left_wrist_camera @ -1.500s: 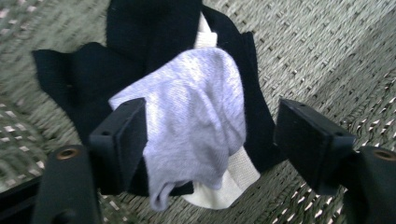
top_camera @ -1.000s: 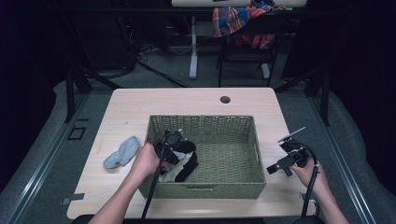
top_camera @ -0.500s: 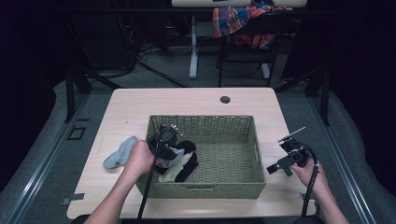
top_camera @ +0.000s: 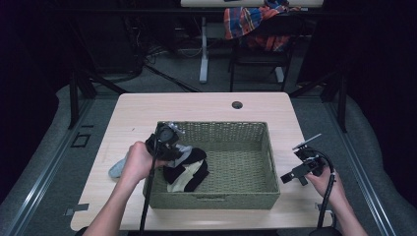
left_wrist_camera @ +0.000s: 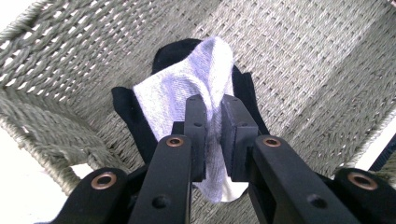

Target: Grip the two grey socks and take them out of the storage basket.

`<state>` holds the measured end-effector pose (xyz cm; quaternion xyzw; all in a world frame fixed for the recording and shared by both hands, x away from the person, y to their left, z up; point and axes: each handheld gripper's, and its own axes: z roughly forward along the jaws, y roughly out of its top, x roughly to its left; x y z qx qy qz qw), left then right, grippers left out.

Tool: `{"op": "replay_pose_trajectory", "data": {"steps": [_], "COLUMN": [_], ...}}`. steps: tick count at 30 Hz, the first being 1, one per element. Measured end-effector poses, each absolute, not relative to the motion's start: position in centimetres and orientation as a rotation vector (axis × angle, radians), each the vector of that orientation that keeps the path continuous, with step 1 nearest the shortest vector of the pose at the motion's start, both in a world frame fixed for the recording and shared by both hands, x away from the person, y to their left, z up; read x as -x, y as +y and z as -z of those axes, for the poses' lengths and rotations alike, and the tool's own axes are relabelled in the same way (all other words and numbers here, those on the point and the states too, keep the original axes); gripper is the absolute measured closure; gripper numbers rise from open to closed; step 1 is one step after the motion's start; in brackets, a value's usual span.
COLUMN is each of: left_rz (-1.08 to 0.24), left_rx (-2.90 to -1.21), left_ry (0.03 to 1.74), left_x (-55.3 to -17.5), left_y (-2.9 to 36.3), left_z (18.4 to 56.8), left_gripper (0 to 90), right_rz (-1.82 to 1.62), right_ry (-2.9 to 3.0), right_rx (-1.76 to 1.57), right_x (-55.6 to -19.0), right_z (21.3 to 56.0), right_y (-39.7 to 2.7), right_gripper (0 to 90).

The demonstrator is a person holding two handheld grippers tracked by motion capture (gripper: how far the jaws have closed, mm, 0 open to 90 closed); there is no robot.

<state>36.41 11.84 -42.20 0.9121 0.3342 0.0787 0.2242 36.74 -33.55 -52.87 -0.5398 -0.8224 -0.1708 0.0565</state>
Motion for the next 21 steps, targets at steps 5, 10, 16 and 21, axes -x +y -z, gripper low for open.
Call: {"op": "replay_pose_trajectory", "data": {"steps": [5, 10, 16, 21], "left_rz": [-0.226, -0.251, -0.283, -0.310], "left_rx": [-2.507, -2.475, -2.438, -2.405], "left_ry": [0.919, 0.909, 0.925, 0.945], "left_x": [-36.3, -36.0, -35.9, -35.8], "left_y": [12.1, 12.6, 13.7, 14.8], "left_z": [41.7, 40.7, 39.5, 38.6], "left_gripper": [82.3, 82.3, 82.3, 82.3], "right_rz": [0.495, 0.541, 0.539, 0.540], "right_ry": [-2.510, -2.484, -2.485, -2.484], "right_rx": [1.618, 1.662, 1.660, 1.666], "right_x": [-36.8, -36.7, -36.7, -36.7], "right_z": [52.8, 53.0, 53.0, 53.0], "right_y": [-33.6, -33.4, -33.4, -33.4], "right_gripper": [5.1, 5.1, 5.1, 5.1]}}
